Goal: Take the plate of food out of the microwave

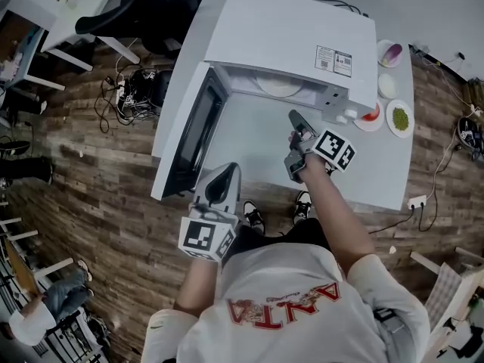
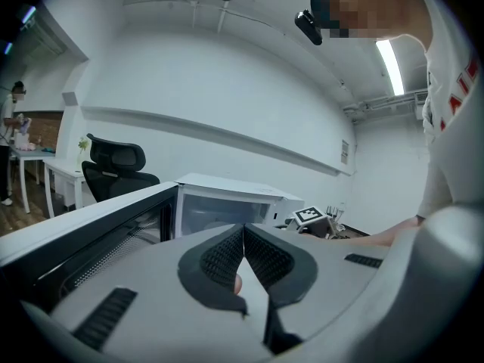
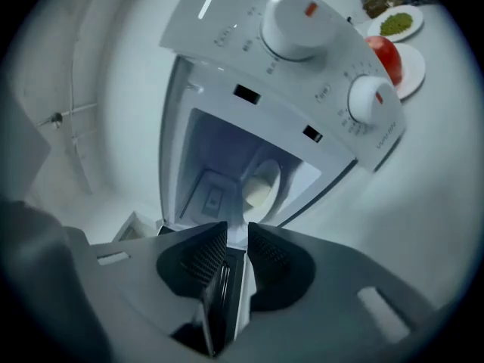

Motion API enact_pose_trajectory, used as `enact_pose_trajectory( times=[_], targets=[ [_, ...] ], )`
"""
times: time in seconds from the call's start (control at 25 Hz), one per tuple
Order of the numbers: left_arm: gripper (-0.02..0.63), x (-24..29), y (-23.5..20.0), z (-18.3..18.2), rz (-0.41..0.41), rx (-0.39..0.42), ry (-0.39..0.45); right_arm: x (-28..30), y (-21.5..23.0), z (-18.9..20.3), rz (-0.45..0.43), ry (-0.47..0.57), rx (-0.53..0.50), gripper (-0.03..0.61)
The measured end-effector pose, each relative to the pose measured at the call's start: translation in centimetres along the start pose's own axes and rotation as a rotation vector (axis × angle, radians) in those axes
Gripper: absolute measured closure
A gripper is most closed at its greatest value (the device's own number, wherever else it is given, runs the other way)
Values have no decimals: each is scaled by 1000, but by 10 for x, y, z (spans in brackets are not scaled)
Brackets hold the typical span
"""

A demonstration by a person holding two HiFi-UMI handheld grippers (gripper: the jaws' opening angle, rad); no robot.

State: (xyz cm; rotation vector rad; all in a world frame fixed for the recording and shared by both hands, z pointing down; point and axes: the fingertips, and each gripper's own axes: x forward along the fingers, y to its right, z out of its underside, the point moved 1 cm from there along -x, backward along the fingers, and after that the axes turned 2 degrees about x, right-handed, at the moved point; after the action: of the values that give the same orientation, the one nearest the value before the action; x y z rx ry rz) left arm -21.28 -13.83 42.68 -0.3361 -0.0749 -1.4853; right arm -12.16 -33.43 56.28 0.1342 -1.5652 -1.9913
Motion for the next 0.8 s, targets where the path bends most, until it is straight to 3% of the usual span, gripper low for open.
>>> enact_pose_trajectory(
  times=[0.24, 0.52, 0.8],
  targets=[
    [603, 18, -5, 6, 31, 12, -23, 35, 35, -2, 51, 100, 195, 506],
    [603, 23, -14, 15, 35, -7, -40, 61, 50, -14, 33, 199, 277, 520],
    [603, 20, -17, 21, 36, -10, -52, 73, 55, -18, 39, 225, 311, 528]
  ],
)
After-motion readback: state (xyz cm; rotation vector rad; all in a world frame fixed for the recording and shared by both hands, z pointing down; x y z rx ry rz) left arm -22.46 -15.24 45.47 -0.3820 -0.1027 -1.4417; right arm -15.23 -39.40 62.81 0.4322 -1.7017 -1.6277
